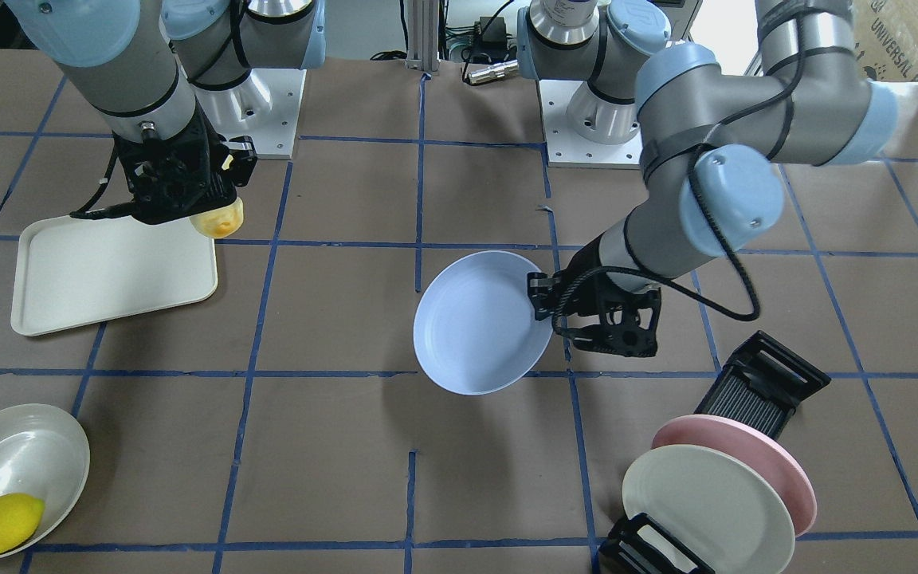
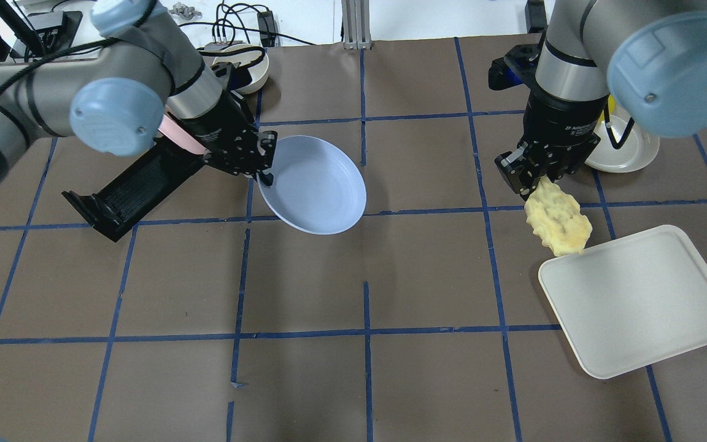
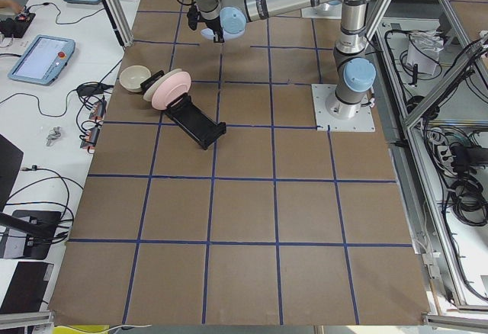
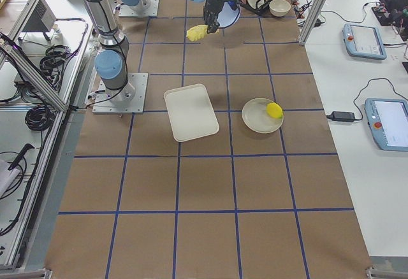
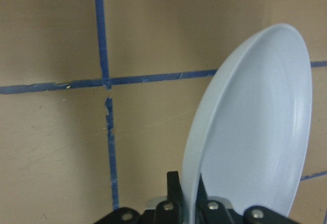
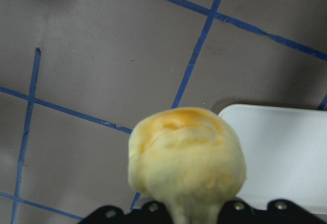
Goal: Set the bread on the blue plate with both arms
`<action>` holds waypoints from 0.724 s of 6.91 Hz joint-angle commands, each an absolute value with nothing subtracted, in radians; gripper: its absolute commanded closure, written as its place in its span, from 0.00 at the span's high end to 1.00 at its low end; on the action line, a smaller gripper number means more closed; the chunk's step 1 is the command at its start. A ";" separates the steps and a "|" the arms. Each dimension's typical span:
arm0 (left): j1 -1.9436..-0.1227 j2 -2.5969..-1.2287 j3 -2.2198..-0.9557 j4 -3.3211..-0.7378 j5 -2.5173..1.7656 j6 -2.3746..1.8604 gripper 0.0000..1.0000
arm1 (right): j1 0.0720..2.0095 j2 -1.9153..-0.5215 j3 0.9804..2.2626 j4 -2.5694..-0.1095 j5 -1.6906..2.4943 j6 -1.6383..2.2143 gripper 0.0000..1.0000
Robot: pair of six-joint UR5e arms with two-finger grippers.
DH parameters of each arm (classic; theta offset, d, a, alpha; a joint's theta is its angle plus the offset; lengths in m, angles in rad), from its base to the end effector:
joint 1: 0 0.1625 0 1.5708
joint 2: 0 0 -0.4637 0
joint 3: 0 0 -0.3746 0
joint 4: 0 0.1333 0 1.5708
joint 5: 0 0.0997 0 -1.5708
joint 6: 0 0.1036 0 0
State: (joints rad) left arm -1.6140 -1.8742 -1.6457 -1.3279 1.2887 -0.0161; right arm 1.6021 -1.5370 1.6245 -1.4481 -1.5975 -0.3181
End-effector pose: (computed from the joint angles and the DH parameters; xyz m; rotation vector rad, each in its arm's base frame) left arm -0.1867 -0.5645 0.3546 -0.0112 -2.8569 -0.2057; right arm 0.1450 -0.4604 0.4711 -0.5467 3.0721 0.3317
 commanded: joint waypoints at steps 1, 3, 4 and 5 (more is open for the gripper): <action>-1.680 -1.969 -1.681 -1.151 1.282 -0.112 0.02 | 1.601 -1.537 1.624 -1.447 -1.597 -0.319 0.16; -1.700 -1.999 -1.684 -1.147 1.276 -0.129 0.04 | 1.600 -1.540 1.643 -1.448 -1.597 -0.318 0.16; -1.701 -1.993 -1.689 -1.149 1.276 -0.130 0.48 | 1.601 -1.543 1.649 -1.448 -1.594 -0.318 0.16; -1.698 -1.980 -1.687 -1.149 1.278 -0.179 0.90 | 1.605 -1.549 1.643 -1.454 -1.601 -0.305 0.16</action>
State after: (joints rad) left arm -1.6987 -1.9897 -1.6868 -1.1497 1.2770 -0.1402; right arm 1.6018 -1.5433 1.6439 -1.4493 -1.5964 -0.3147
